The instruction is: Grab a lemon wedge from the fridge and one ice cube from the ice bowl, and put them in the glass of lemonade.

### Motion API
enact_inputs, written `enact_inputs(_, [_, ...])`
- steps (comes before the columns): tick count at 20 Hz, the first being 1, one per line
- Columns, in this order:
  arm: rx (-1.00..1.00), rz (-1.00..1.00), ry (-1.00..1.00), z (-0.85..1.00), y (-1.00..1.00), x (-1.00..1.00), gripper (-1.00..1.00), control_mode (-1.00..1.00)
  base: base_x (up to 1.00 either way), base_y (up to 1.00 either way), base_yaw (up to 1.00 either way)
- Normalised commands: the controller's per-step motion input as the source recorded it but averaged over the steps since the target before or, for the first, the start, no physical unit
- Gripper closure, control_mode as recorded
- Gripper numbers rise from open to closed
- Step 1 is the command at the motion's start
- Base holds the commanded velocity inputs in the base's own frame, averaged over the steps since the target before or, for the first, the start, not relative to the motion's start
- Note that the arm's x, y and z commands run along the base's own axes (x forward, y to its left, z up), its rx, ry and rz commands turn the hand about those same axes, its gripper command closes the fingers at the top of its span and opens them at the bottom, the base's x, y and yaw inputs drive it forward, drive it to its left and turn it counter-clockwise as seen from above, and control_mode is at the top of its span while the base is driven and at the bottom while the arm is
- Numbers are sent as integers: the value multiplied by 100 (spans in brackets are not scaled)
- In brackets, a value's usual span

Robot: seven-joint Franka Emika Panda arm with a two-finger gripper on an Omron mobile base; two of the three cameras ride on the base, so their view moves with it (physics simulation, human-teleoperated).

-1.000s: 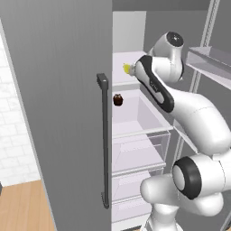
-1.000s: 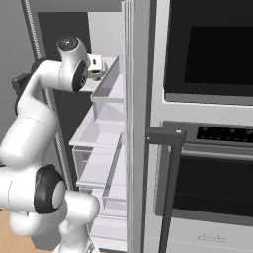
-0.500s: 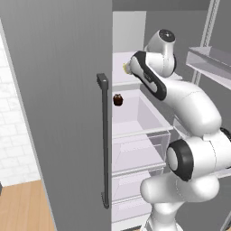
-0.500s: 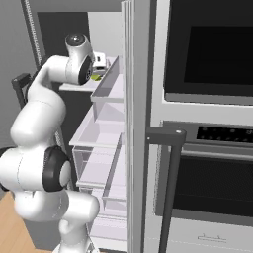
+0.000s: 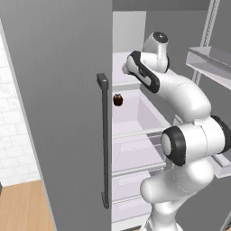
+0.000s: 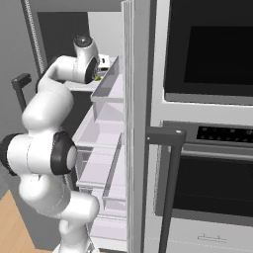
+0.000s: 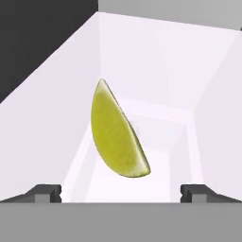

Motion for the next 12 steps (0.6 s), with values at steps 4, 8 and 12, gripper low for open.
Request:
enact_inputs(4, [0, 1, 5, -11, 0, 44, -100, -100, 0, 0, 0])
enact_inputs(8, [0, 1, 1, -7, 0, 44, -100, -100, 0, 0, 0])
enact_inputs(12, [0, 1, 0, -6, 2, 41, -100, -100, 0, 0, 0])
